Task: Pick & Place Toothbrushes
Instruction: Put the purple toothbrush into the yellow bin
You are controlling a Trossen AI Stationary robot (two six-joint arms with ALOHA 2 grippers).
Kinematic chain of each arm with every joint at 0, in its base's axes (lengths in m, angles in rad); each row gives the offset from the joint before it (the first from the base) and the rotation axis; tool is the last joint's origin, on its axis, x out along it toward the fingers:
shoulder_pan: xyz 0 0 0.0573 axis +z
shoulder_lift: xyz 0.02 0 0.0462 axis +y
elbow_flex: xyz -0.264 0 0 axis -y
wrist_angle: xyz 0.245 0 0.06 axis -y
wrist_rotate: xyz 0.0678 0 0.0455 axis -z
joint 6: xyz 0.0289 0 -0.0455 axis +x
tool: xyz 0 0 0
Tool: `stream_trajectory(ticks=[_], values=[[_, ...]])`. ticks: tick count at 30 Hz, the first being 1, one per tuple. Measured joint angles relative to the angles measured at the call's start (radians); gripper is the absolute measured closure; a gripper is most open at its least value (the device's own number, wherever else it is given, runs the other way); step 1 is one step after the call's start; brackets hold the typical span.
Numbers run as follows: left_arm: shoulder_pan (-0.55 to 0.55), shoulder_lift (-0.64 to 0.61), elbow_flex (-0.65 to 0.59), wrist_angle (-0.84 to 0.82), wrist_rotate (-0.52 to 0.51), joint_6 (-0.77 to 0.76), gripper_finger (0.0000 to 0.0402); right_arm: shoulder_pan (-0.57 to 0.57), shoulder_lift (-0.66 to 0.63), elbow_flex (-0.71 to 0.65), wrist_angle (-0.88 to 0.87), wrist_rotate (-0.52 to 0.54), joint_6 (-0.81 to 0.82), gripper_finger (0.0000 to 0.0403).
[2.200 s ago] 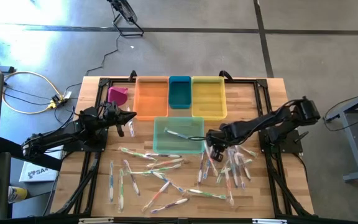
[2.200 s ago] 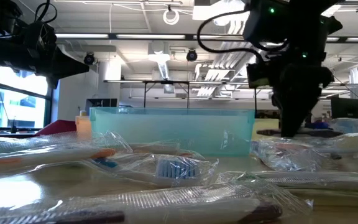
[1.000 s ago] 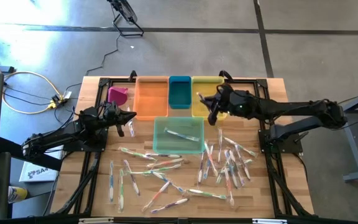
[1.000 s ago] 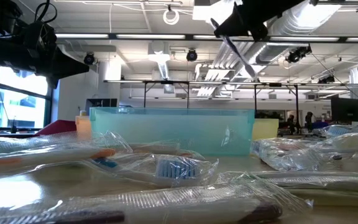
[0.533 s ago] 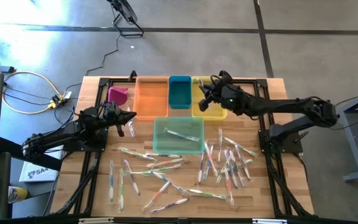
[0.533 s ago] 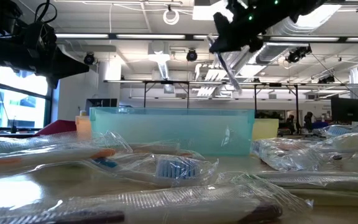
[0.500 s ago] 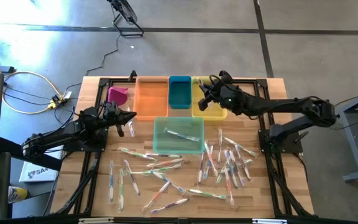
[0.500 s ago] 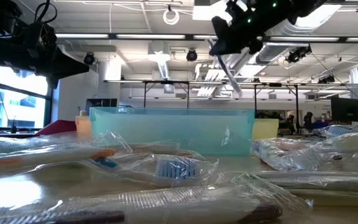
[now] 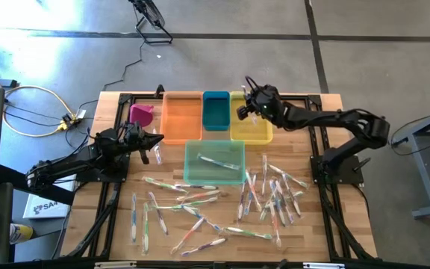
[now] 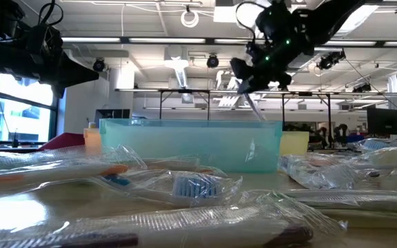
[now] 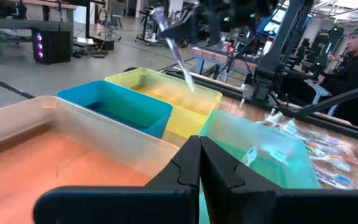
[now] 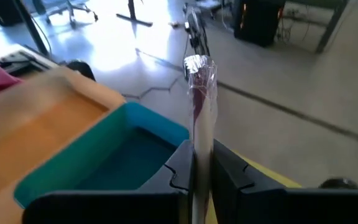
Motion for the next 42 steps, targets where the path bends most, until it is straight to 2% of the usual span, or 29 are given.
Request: stream_trajectory(ticks=[14,22,26,34,37,42], values=[[0.000,0.000,0.000,0.000,0.000,0.000,0.0402,-0.092,0.125,0.000,-0.040,-0.122,0.036,0.0383],[0.000,0.000,0.000,0.000,0.000,0.000,0.0402,-0.125,0.128,0.000,-0.163,-0.179,0.066,0.0383],[0.000,0.000,0.000,0.000,0.000,0.000,0.0402,-0.147,0.128,0.000,-0.176,-0.250,0.086,0.0383],[0.000,0.000,0.000,0.000,0.000,0.000,0.0402,-0.149,0.128,0.000,-0.175,-0.249,0.082,0.0383],[0.000,0.000,0.000,0.000,0.000,0.000,0.0402,-0.149,0.128,0.000,-0.175,-0.248,0.081,0.0367],[0.000,0.000,0.000,0.000,0.000,0.000,0.0402,-0.148,0.127,0.000,-0.169,-0.249,0.081,0.0312]])
